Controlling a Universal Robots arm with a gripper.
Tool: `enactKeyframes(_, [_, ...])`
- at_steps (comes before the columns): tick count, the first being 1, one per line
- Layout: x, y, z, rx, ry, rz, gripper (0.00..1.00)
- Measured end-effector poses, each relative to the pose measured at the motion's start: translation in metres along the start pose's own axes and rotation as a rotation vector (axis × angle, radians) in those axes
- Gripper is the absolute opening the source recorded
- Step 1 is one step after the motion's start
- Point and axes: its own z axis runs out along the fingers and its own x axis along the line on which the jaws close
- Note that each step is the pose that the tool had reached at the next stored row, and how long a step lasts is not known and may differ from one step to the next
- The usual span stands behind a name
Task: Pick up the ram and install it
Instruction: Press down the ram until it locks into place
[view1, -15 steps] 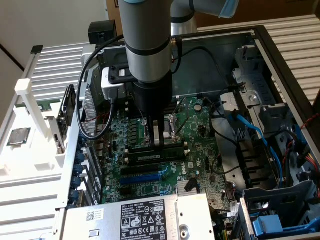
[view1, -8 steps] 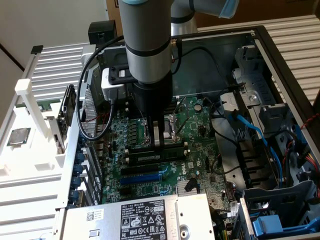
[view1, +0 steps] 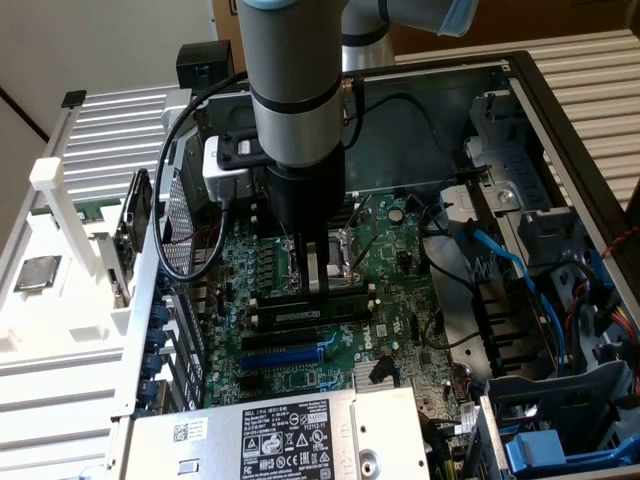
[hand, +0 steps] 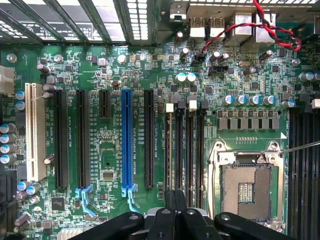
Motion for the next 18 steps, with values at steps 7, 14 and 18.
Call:
enactKeyframes(7, [0.0,0.0,0.0009,0.0,-0.0007,0.0,0.1])
enactKeyframes(14, [0.0,-0.0003,-0.0099,0.0001,-0.0011,0.0,0.1])
enactKeyframes(18, [-0.001,-0.0004,-0.0177,0.0001,-0.0009,0.0,0.1])
